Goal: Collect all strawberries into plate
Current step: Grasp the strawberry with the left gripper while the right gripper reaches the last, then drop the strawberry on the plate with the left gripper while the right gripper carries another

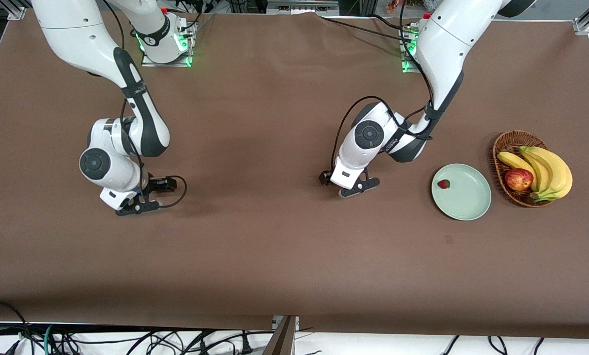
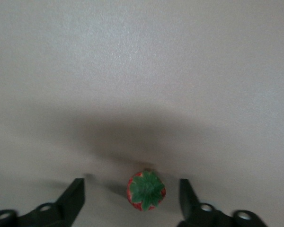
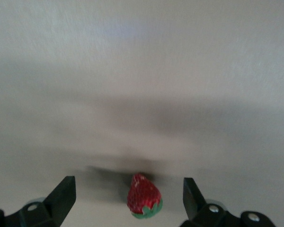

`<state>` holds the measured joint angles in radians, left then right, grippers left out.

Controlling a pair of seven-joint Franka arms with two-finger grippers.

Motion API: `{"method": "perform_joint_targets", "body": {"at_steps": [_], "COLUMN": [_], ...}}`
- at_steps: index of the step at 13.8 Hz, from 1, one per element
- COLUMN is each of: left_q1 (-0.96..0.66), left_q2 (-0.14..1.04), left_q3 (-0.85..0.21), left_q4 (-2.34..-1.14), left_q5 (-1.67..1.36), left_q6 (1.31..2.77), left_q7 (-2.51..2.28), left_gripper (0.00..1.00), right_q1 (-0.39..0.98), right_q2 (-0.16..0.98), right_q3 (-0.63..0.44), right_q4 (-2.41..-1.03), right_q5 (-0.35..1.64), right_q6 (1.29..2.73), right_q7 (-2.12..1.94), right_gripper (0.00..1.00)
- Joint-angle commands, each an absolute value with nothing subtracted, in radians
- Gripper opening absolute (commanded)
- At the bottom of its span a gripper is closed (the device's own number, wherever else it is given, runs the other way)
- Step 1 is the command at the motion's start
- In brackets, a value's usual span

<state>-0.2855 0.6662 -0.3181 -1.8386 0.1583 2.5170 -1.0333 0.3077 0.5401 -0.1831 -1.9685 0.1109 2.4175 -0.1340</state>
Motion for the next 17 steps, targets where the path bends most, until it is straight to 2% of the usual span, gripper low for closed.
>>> {"method": "perform_joint_targets", "body": {"at_steps": [1,2,3,5,6,8,9,11,14,17], "left_q1": [-0.296,-0.295,-0.293,-0.295,-0.295,-0.291,-0.284,-0.276,-0.239,-0.169], "left_q2": [0.67,0.67,0.667,0.669,0.669,0.664,0.658,0.632,0.557,0.491], "left_q3": [-0.31,-0.311,-0.311,-0.313,-0.313,-0.313,-0.313,-0.313,-0.311,-0.31], "left_q4": [-1.83,-1.833,-1.839,-1.836,-1.836,-1.838,-1.838,-1.833,-1.822,-1.818], "left_q5": [0.199,0.201,0.201,0.201,0.201,0.201,0.201,0.201,0.202,0.202], "left_q6": [2.526,2.525,2.525,2.525,2.525,2.52,2.516,2.494,2.297,2.073], "left_q7": [-1.051,-1.052,-1.052,-1.054,-1.054,-1.054,-1.049,-1.046,-0.998,-0.801], "left_gripper": [0.5,0.5,0.5,0.49,0.43,0.2,0.16,0.14,0.15,0.15], "right_q1": [0.318,0.318,0.318,0.318,0.318,0.318,0.318,0.318,0.318,0.322], "right_q2": [0.488,0.488,0.488,0.486,0.486,0.488,0.488,0.489,0.492,0.506], "right_q3": [-0.189,-0.189,-0.189,-0.189,-0.189,-0.189,-0.189,-0.189,-0.189,-0.18], "right_q4": [-2.052,-2.059,-2.059,-2.063,-2.063,-2.063,-2.063,-2.06,-2.042,-1.961], "right_q5": [0.123,0.123,0.123,0.123,0.123,0.123,0.123,0.123,0.123,0.126], "right_q6": [2.464,2.467,2.467,2.467,2.467,2.465,2.465,2.462,2.459,2.454], "right_q7": [-0.163,-0.163,-0.163,-0.164,-0.164,-0.166,-0.166,-0.164,-0.153,-0.144], "right_gripper": [1.0,1.0,0.95,0.66,0.51,0.3,0.19,0.0,0.0,0.0]}}
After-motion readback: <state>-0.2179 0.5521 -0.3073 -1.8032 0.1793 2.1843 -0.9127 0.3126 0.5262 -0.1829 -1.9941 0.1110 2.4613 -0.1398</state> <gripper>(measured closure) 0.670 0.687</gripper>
